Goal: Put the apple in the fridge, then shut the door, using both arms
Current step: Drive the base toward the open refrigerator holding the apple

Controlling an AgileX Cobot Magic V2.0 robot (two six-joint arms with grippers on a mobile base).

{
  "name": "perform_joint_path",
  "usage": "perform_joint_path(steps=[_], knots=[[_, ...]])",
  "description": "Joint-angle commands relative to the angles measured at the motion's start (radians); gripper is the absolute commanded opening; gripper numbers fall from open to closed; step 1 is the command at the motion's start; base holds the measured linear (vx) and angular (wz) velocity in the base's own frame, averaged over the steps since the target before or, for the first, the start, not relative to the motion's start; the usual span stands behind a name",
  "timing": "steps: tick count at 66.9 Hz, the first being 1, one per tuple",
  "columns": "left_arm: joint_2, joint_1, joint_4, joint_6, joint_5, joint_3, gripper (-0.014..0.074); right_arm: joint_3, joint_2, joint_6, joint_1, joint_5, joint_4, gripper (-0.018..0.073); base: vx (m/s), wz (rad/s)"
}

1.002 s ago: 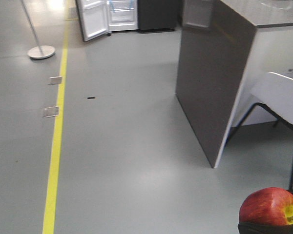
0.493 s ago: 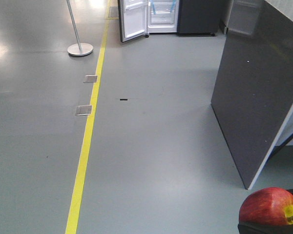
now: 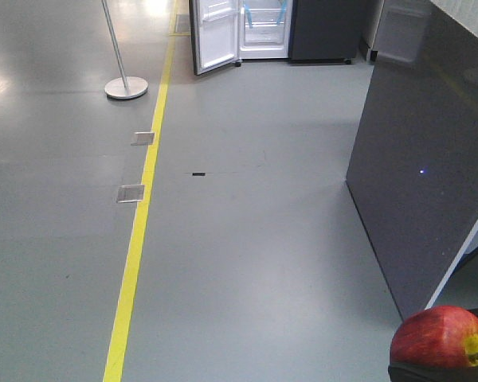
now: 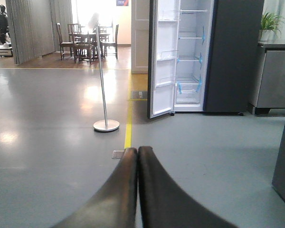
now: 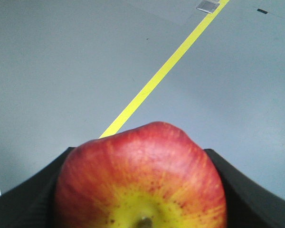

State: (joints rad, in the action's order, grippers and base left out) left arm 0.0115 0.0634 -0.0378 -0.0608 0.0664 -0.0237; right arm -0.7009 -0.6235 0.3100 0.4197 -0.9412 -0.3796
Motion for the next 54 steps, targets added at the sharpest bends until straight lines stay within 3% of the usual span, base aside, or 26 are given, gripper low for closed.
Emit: perform_joint_path(steps=[1, 54], knots=[[0.013, 0.004, -0.004, -0.003, -0.072, 0.019, -0.0006, -0.027, -0.001, 0.011, 0.0, 0.056, -0.023, 0.0088, 0.23, -0.08], [0.013, 0.004, -0.004, -0.003, -0.072, 0.019, -0.0006, -0.027, -0.001, 0.011, 0.0, 0.059, -0.023, 0.0088, 0.28, -0.06]])
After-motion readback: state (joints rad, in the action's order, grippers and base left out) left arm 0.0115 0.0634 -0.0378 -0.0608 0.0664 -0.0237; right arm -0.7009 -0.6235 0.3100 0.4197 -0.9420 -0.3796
